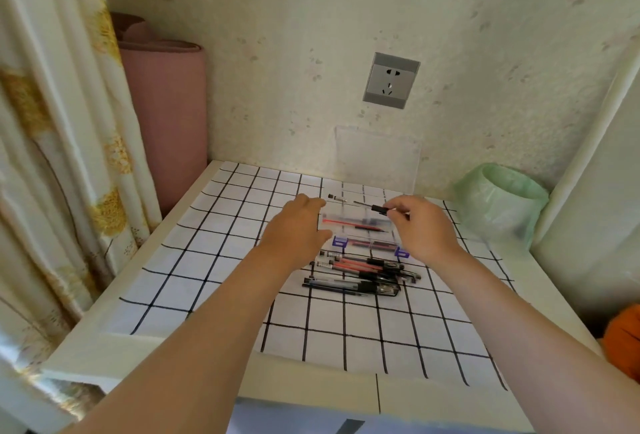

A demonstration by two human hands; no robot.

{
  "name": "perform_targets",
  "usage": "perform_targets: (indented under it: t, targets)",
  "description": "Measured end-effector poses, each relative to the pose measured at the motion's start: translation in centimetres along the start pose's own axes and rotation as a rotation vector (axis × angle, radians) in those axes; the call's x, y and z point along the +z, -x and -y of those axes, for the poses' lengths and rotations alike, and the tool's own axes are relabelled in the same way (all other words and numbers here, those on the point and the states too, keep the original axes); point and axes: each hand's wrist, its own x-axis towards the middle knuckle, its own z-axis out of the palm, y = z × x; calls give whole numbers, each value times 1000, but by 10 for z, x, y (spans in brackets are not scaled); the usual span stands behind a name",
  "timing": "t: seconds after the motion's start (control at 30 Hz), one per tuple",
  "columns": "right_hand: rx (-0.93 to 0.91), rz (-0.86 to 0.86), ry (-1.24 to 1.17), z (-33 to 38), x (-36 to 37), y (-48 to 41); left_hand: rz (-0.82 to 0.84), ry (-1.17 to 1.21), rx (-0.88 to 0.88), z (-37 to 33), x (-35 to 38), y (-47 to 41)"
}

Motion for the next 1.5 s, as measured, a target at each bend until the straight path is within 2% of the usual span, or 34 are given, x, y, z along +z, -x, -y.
perform_targets:
  t: [0.13, 0.23, 0.43, 0.63, 0.73, 1.0, 1.13, 1.27, 1.37, 1.5]
  targets:
    - [44, 51, -1, -13, 9, -26, 43, -18, -20, 2, 10, -2]
    - [52, 129, 89, -15, 14, -40, 66, -39, -31, 2, 17, -5]
    - [85, 323, 82, -13, 24, -53, -2, -116, -68, -2, 22, -13]
    - [-2, 428, 207, -4, 26, -43, 2, -96, -86, -3, 24, -14]
    - [-43, 424, 341, -8, 29, -40, 6, -80, -81, -4, 24, -13]
    - [-58, 451, 270, -7, 25, -37, 46, -114, -64, -6, 24, -11]
    - [-128, 321, 208, -4, 16, -30, 63, -127, -57, -5, 21, -9]
    - [-234, 190, 106, 11, 3, -6, -27, -135, 0, -8, 17, -8]
    - [-211, 271, 30, 23, -8, 21, -53, -70, 77, -17, 13, -4]
    - [-181, 415, 78, 21, -15, 49, 72, -49, 154, -28, 12, 7]
